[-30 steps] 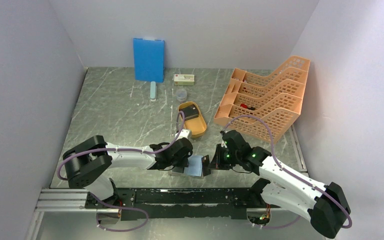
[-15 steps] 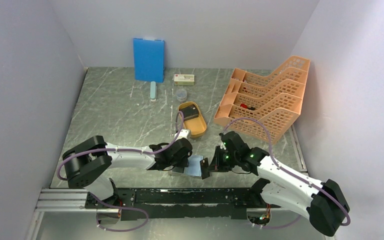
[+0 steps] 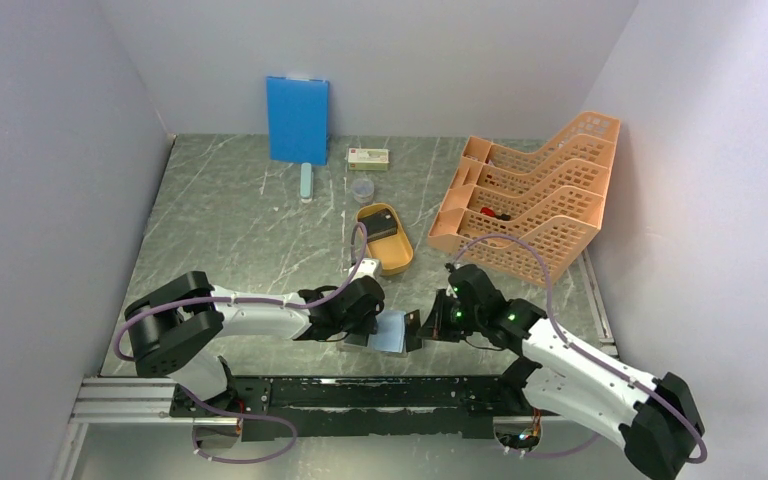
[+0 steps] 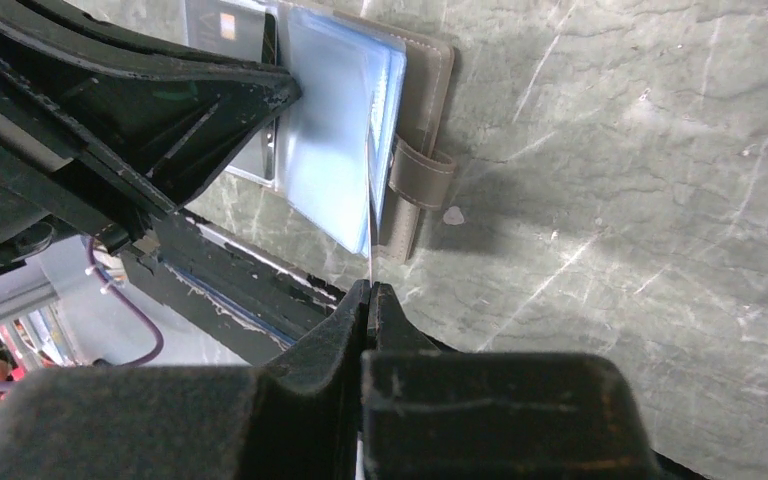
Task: Put the credit cards into the card holder
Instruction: Turn over the card slot in the card holder.
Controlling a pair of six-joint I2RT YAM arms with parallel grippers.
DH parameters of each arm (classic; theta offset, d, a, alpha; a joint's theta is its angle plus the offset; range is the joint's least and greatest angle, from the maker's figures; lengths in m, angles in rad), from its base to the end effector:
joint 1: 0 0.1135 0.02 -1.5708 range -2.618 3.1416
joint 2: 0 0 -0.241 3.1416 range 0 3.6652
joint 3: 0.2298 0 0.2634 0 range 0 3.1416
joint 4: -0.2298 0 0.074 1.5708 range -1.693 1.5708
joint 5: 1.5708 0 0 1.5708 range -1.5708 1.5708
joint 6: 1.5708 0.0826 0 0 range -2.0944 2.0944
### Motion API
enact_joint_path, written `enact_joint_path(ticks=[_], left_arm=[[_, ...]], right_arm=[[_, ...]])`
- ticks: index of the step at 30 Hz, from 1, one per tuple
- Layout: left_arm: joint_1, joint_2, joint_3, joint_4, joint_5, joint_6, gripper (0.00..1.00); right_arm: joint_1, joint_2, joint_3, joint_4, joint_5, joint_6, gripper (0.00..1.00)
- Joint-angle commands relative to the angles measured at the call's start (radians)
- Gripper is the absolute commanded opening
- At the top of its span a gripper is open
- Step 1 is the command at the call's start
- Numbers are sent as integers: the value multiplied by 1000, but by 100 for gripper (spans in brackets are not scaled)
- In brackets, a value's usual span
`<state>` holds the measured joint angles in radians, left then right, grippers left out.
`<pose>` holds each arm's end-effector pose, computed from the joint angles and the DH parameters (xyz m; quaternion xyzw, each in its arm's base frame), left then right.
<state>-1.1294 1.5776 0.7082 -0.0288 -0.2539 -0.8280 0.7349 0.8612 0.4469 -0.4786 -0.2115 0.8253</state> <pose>0.1593 -0.2885 0.0769 0.0993 0.9320 -0.2049 0.2819 0.1508 0.1597 0.1275 0.0073 0.9385 0.3033 0.1650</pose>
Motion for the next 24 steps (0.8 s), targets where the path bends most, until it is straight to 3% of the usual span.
enact_joint_path(ticks=[1,24], left_arm=[[-6,73,-51,-105,-9,-2,5],[-6,70,-53,-100,-4,-7,5]], right_arm=[[2,-37,12,-37,56,9,0],[1,60,-28,92,-29,-8,0]])
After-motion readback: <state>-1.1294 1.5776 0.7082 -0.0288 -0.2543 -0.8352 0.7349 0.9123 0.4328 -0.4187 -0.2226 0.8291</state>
